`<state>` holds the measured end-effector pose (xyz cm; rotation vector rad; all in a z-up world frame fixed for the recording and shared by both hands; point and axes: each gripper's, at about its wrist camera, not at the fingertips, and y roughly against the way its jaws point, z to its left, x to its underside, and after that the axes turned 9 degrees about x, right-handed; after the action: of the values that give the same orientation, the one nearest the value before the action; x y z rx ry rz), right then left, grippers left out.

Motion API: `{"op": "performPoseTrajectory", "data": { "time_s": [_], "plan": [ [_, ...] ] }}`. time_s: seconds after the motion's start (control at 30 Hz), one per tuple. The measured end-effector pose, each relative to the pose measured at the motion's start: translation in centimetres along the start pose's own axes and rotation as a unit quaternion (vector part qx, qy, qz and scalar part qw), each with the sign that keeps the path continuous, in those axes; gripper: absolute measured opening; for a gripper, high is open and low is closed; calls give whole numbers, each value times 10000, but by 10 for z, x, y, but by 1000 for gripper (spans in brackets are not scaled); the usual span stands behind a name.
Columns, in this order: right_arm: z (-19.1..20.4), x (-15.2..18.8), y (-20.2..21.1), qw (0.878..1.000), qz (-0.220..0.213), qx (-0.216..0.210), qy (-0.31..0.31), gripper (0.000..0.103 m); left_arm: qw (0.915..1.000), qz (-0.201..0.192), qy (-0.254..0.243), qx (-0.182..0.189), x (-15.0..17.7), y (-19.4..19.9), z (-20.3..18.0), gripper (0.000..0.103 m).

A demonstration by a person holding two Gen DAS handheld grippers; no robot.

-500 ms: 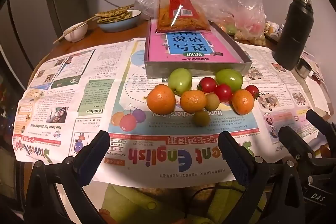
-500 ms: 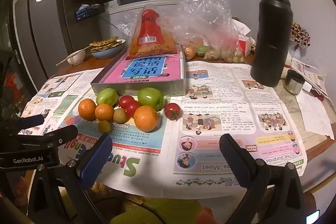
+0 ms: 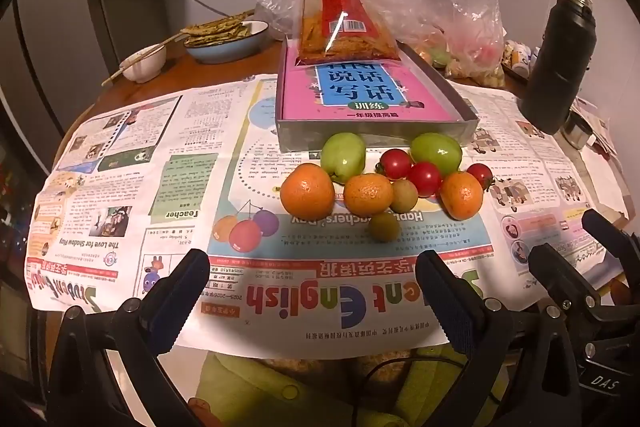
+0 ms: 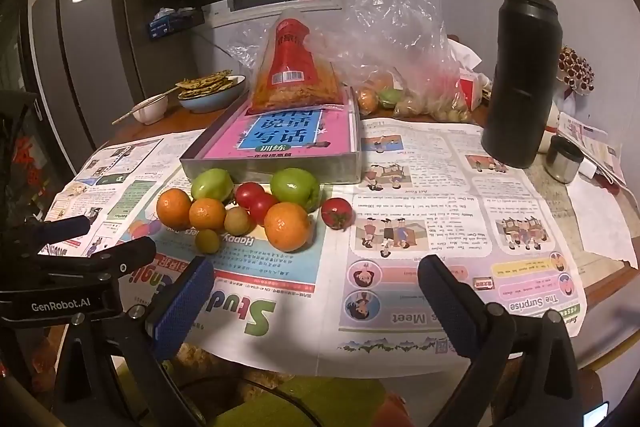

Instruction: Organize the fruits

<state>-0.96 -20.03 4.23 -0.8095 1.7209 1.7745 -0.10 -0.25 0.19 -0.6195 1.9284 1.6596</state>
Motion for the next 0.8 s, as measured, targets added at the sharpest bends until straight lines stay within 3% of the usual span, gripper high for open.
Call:
{"op": "performPoseTrajectory", "data": {
  "time_s": [0.8],
  "plan": [
    [3, 3, 0, 10000, 28, -5, 48, 103, 10000, 1, -74, -29, 1, 2, -2, 102]
  ]
}}
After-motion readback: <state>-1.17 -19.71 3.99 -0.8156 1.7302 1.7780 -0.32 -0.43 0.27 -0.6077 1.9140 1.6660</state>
